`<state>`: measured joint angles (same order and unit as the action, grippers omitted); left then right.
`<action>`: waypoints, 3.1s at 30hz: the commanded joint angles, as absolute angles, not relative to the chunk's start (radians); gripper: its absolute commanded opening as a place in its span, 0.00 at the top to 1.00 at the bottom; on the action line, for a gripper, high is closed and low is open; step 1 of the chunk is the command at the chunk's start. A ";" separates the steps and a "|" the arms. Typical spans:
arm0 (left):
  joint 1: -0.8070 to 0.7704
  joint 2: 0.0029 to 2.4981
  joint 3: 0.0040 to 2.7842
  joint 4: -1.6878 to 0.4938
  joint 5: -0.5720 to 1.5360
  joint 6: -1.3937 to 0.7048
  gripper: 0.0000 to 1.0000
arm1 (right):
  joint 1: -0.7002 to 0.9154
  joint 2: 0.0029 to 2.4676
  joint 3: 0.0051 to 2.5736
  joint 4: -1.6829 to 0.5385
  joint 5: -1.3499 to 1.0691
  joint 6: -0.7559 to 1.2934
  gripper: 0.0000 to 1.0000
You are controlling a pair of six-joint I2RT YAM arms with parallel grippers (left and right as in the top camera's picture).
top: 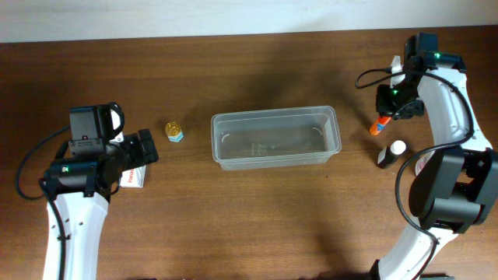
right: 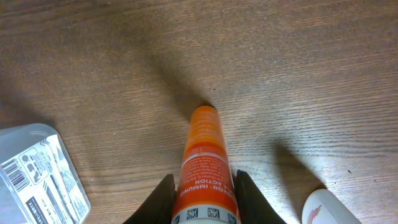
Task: Pack container
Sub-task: 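Reach the right gripper to the orange Redoxon tube and grasp it, then carry the orange tube over the container and release it inside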
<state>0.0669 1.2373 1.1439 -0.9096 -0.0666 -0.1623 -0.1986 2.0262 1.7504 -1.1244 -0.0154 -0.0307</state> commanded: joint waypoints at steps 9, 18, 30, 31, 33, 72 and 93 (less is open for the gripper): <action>0.073 1.243 1.163 -0.907 -0.056 -0.164 0.01 | -0.189 1.974 1.824 -1.167 -0.018 -0.030 0.82; 0.073 1.243 1.163 -0.906 -0.056 -0.164 0.01 | 0.019 1.888 2.265 -1.530 -0.018 -0.029 0.85; 0.073 1.243 1.163 -0.906 -0.056 -0.164 0.01 | 0.234 1.892 2.156 -1.569 -0.019 0.028 0.91; 0.073 1.243 1.163 -0.906 -0.056 -0.164 0.01 | 0.234 1.892 2.103 -1.534 -0.032 0.027 0.91; 0.073 1.243 1.163 -0.906 -0.056 -0.164 0.00 | 0.236 1.892 2.038 -1.490 -0.057 0.027 0.91; 0.073 1.243 1.163 -0.907 -0.056 -0.164 0.01 | 0.234 1.926 1.674 -1.122 0.039 0.027 0.36; 0.073 1.243 1.163 -0.906 -0.057 -0.164 0.01 | 0.056 1.653 1.870 -1.202 0.110 0.149 0.00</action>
